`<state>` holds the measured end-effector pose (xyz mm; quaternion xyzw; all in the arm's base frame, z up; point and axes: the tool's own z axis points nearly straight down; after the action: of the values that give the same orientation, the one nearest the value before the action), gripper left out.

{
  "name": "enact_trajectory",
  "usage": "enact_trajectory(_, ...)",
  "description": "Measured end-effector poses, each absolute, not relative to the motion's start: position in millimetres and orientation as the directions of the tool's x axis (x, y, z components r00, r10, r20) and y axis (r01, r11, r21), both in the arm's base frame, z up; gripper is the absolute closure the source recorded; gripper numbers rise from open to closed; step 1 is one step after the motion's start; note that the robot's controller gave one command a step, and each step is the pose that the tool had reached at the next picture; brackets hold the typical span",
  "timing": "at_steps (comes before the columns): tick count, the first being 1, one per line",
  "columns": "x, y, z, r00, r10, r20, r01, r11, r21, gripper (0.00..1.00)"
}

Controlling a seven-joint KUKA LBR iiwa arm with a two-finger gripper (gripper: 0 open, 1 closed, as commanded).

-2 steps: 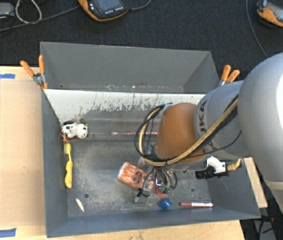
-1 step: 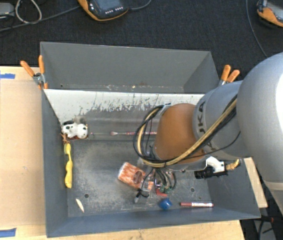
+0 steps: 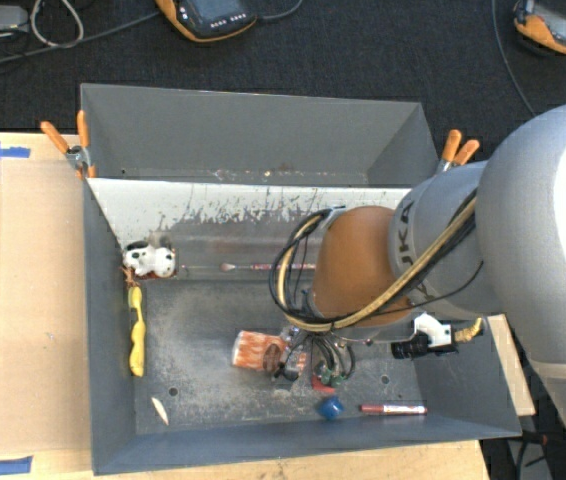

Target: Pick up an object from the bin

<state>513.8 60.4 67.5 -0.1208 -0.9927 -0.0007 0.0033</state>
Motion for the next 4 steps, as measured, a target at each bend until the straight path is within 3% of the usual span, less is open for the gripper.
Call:
enact_trajectory(1,513.8,60,67,-0.971,0.240,0.007,0.240,0.971,0.001,1.00)
enact_trajectory(2,510.5,60,83,-0.971,0.240,0.018,0.240,0.971,-0.004,1.00)
enact_trajectory(3,512.6,60,121,-0.971,0.239,0.011,0.239,0.971,-0.001,1.00)
enact_trajectory(4,512.4,59,133,-0.971,0.239,0.010,0.239,0.971,-0.001,1.00)
